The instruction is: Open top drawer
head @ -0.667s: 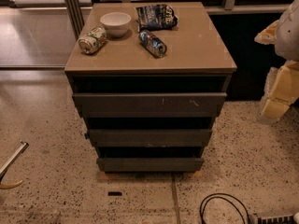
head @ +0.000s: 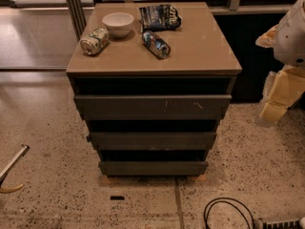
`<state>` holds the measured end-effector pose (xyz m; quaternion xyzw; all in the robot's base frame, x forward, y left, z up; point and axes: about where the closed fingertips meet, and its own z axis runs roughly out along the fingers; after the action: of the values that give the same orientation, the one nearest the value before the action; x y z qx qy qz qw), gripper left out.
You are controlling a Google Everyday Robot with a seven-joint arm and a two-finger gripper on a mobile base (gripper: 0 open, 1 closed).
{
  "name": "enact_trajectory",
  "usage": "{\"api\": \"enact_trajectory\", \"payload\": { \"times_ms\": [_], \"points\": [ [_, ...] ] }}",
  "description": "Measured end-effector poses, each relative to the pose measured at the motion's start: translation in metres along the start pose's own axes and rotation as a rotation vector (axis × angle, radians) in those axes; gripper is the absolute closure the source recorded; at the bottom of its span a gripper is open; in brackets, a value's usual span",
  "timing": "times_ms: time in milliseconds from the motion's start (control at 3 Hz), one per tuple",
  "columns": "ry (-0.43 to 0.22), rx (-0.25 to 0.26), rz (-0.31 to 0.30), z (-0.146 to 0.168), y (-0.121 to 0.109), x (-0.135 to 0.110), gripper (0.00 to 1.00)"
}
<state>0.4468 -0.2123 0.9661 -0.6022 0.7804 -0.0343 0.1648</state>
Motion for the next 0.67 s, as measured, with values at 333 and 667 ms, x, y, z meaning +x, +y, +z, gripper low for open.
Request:
{"api": "enact_trajectory", "payload": {
  "times_ms": [333, 667],
  "points": [
    [-0.063, -0.029, -0.003, 0.053, -0.008, -0.007, 0.0],
    [-0.183, -0.057, 0.024, 0.124, -0.016, -0.017, 0.0]
  ]
}}
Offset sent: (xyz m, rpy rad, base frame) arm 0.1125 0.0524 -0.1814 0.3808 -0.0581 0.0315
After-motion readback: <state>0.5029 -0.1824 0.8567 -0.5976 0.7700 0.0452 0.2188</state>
